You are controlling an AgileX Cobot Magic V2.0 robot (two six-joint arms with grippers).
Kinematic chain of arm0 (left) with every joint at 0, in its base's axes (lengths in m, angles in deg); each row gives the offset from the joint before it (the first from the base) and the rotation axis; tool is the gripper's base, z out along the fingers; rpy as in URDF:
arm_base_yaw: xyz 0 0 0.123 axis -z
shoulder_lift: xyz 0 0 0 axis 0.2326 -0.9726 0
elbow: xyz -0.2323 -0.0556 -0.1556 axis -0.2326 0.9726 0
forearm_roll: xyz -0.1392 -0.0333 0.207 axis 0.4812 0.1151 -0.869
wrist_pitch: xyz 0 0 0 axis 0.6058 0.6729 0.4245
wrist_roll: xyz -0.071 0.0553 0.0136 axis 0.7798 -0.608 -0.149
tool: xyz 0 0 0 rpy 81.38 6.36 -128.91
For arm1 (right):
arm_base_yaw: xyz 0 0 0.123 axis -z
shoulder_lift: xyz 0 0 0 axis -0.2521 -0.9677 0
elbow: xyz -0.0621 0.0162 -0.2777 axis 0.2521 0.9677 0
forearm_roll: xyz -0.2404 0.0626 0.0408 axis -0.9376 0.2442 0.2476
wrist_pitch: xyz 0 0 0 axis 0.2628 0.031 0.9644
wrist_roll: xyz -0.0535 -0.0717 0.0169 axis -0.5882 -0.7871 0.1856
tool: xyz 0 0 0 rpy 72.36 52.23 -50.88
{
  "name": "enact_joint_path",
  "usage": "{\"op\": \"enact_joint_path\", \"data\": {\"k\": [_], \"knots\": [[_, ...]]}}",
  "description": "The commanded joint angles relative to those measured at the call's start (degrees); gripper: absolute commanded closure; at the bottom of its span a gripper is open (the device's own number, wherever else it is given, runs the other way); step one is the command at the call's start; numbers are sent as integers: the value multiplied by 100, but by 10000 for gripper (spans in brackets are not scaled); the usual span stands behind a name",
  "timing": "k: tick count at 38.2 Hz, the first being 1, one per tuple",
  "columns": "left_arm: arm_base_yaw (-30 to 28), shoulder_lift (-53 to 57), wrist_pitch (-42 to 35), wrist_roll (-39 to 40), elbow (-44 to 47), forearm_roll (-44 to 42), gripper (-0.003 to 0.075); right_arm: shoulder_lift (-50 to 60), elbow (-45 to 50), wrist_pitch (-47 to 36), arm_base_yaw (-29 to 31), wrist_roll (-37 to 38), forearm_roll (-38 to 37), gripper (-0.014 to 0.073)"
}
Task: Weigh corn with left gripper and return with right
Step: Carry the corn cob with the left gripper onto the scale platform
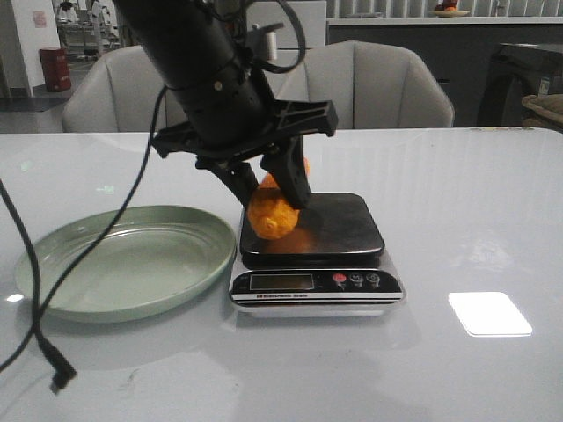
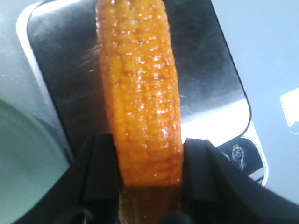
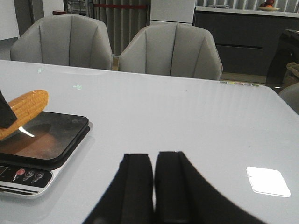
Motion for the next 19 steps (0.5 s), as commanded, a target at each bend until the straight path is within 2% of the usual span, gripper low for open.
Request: {"op": "enact_joint_path", "data": {"k": [1, 6, 10, 19], "knots": [[34, 126, -296, -5, -274, 381, 515, 106, 63, -477, 44, -9, -58, 407], [34, -38, -322, -5, -346, 504, 334, 106, 63, -477, 44, -9, -58, 407], [34, -49, -388, -5, -358, 504, 219, 106, 63, -477, 44, -9, -58, 407], [34, 238, -502, -5, -370, 260, 209, 106, 63, -477, 44, -9, -58, 407]]}}
